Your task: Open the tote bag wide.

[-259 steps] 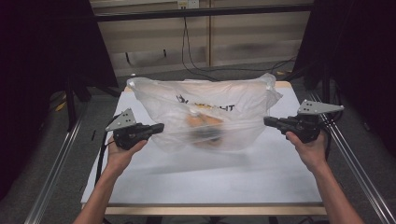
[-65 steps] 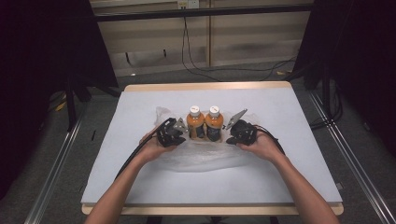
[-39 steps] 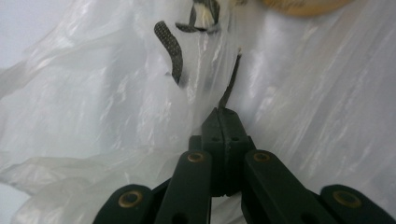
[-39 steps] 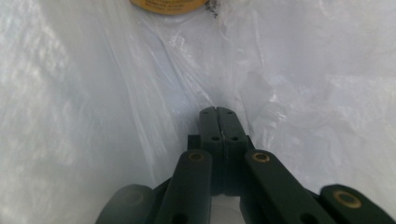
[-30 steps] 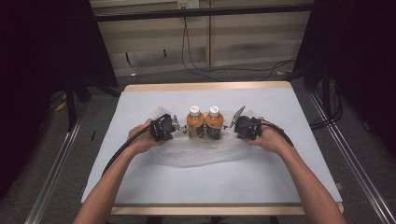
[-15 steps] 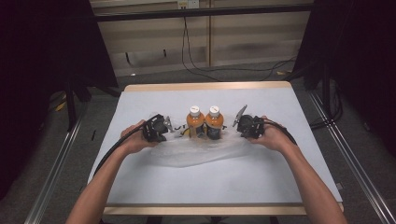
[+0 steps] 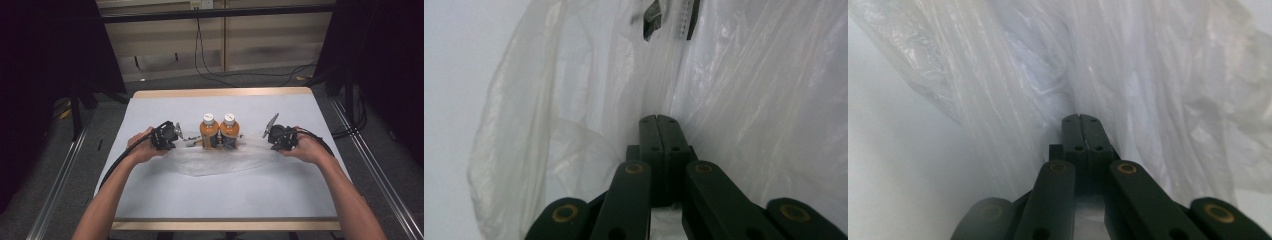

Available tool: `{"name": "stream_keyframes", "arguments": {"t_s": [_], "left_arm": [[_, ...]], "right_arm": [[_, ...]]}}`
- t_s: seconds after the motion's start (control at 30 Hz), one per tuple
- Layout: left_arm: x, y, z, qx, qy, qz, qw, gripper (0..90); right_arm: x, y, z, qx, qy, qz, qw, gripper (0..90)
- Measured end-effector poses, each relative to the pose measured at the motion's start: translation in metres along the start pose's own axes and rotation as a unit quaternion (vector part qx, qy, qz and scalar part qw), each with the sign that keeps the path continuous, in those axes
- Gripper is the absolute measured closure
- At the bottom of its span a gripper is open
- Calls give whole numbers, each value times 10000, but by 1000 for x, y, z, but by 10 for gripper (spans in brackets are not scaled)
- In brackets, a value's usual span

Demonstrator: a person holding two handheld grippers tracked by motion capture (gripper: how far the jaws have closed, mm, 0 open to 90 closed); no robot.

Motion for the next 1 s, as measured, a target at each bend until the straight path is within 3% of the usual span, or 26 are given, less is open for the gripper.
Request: {"name": "stream_keyframes", "arguments": {"t_s": [0.13,0.2,0.27,0.3,0.37,0.43,0.5,0.6,0.7,0.77,0.9,1.0], "left_arm": [[-2,0,-1,-16,-50,-23,10000,900],[-1,-5,-1,114,42,147,9998,900],[1,-9,-2,307,342,497,9977,900],[2,-12,-3,258,428,493,9975,900],[4,-14,-3,354,548,646,9958,900],[4,-13,-3,246,534,511,9970,900],[3,-13,-3,277,517,520,9969,900],[3,-14,-4,151,531,497,9972,900],[4,-19,-5,329,594,779,9946,900],[2,-23,-6,219,632,797,9946,900],[4,-24,-6,324,738,897,9927,900],[6,-26,-7,462,893,1115,9887,900]], "right_arm": [[2,7,-2,88,33,-116,9999,900],[2,12,-4,231,91,-235,9994,900],[3,16,-5,280,185,-287,9990,900],[3,16,-6,289,218,-363,9987,900],[4,16,-6,309,296,-345,9985,900],[5,15,-5,305,330,-330,9984,900],[7,15,-5,254,408,-359,9982,900],[8,9,-3,169,415,-332,9984,900],[10,5,-1,152,428,-277,9986,900],[11,5,-2,146,486,-384,9980,900],[12,10,-4,387,595,-485,9963,900],[14,9,-4,384,680,-513,9956,900]]}}
Point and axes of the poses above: each handheld gripper's, and its own axes: z roughly backward along the jaws, x roughly out of its underside, y roughly to its right, the point moved 6 cm from there along -z, roughly forward along the jaws, and after that the axes turned 12 degrees about z, right-handed, at the moved point
